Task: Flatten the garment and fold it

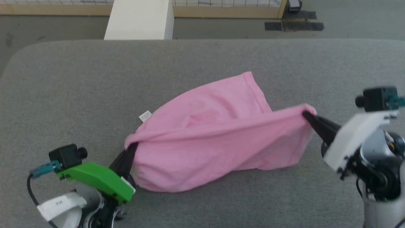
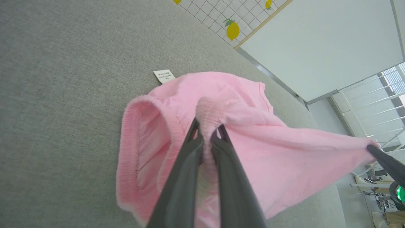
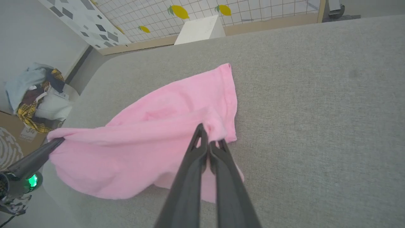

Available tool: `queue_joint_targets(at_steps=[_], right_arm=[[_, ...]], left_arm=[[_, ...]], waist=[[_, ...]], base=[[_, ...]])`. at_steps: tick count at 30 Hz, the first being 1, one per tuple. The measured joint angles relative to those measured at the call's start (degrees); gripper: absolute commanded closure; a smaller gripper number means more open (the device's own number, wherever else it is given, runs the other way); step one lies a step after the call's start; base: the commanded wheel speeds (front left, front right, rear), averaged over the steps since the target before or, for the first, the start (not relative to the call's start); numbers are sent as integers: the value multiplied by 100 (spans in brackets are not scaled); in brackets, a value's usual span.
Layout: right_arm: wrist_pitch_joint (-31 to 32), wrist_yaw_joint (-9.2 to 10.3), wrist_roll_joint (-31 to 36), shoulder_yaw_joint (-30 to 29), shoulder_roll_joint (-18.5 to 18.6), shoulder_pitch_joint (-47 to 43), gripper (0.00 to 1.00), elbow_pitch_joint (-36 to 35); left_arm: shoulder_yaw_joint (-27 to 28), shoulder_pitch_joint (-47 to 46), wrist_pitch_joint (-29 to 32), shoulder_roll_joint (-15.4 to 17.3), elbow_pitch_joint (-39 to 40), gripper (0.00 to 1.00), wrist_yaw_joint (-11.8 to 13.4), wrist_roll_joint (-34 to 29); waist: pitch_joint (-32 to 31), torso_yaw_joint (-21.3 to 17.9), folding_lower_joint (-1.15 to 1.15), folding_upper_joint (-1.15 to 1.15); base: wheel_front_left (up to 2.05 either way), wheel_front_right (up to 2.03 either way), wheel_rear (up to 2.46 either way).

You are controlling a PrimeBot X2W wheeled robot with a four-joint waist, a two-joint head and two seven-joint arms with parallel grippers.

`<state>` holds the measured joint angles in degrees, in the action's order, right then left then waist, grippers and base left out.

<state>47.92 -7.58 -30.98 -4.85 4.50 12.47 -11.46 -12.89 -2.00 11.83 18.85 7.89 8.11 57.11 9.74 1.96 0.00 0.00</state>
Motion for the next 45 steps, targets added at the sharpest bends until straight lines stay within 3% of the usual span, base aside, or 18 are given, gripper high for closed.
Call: queue_joint_targets(at_steps=[8, 20, 31, 36, 37, 38, 41, 45], right_arm=[[-544, 0, 881, 439, 76, 1585, 100, 1564], [-1397, 0, 1518, 511, -66, 3175, 100, 3713], [-1778, -1, 2384, -53, -169, 4072, 100, 4978], [-1884, -1, 2460, -48, -174, 4297, 97, 5389], [-2063, -1, 2281, 91, -167, 4337, 0, 5554], [-2154, 0, 2168, 132, -167, 4337, 0, 5591], [-2436, 0, 1885, 218, -168, 4334, 0, 5614], [-3021, 0, 1639, 79, -167, 4178, 0, 5430]], left_arm=[[151, -740, 20, -187, -531, 100, -47, 236], [143, -1502, 18, -267, -1222, 100, -346, 253], [73, -1833, -37, -345, -1405, 100, -521, 253], [71, -1929, -75, -385, -1489, 100, -557, 259], [79, -1937, -91, -412, -1525, 22, -559, 302], [89, -1936, -115, -417, -1536, 0, -559, 308], [197, -1929, -269, -428, -1514, 0, -555, 334], [478, -1885, -910, -383, -1312, 0, -563, 165]], waist=[[566, 163, 0, 0], [1302, 551, 0, 0], [1717, 817, 0, 0], [1798, 860, 1, 0], [1753, 854, 1, 0], [1722, 850, 1, 0], [1592, 836, 1, 0], [1278, 794, 0, 0]], base=[[0, 0, 0], [0, 0, 0], [0, 0, 0], [0, 0, 0], [0, 0, 0], [0, 0, 0], [0, 0, 0], [0, 0, 0]])
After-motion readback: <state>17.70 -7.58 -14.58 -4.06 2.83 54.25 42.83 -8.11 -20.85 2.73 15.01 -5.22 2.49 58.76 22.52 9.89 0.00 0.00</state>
